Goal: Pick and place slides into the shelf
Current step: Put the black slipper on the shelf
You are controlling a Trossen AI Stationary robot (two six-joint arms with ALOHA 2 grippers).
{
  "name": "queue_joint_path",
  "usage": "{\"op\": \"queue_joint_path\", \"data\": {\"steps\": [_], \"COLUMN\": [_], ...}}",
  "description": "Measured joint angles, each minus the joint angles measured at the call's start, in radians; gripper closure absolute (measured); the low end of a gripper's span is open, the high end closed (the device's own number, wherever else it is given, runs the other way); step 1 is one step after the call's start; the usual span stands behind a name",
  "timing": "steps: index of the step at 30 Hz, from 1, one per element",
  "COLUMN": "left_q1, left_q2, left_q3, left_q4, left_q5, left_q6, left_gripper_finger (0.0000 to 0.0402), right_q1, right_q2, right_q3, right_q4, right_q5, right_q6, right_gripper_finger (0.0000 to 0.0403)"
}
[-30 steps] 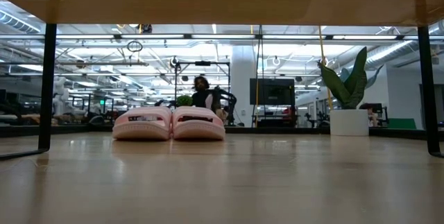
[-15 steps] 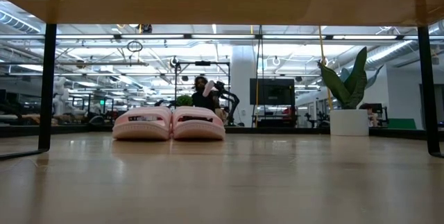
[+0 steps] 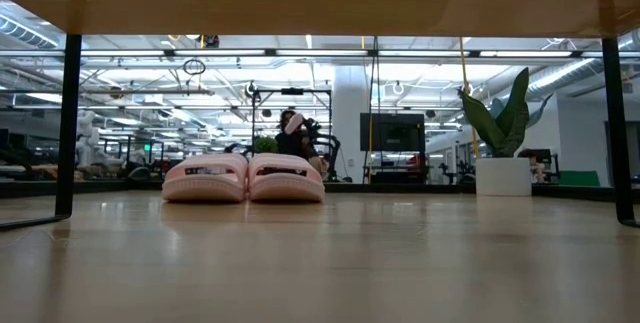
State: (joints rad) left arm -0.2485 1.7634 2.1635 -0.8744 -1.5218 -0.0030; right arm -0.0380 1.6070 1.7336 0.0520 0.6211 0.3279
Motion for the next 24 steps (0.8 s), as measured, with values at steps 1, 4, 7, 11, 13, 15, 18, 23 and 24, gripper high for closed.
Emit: {"op": "queue_joint_path", "data": {"steps": [1,4,7,11,13,15,18,23,24], "left_q1": [0.000,-0.001,0.000,-0.010,-0.015,-0.021,-0.022,-0.030,-0.025], "left_q2": [0.000,0.000,0.001,0.001,0.001,-0.003,-0.008,-0.006,-0.006], "left_q3": [0.000,0.000,0.000,0.000,0.000,0.000,0.000,0.000,0.000], "left_q4": [0.007,0.010,0.013,0.013,0.014,0.016,0.019,0.082,0.094], "left_q5": [-0.003,-0.009,-0.020,-0.041,-0.046,-0.051,-0.050,-0.045,-0.045], "left_q6": [0.005,0.010,0.037,0.051,0.057,0.069,0.084,0.145,0.162], "left_gripper_finger": [0.0289,0.0289,0.0289,0.0289,0.0289,0.0289,0.0289,0.0289,0.0289], "right_q1": [0.000,-0.006,-0.008,-0.015,-0.022,-0.025,-0.027,-0.036,-0.037], "right_q2": [0.000,0.000,0.000,0.000,0.000,0.002,0.003,0.001,0.001], "right_q3": [0.000,0.000,0.000,0.000,0.000,-0.001,-0.002,-0.024,-0.036], "right_q4": [0.002,0.009,0.011,0.011,0.006,0.004,0.010,-0.014,-0.005], "right_q5": [-0.004,-0.023,-0.025,-0.033,-0.050,-0.063,-0.070,-0.038,-0.039], "right_q6": [0.000,-0.001,-0.005,-0.014,-0.017,-0.010,0.000,0.020,0.037], "right_gripper_finger": [0.0403,0.0403,0.0403,0.0403,0.0403,0.0403,0.0403,0.0403,0.0403]}}
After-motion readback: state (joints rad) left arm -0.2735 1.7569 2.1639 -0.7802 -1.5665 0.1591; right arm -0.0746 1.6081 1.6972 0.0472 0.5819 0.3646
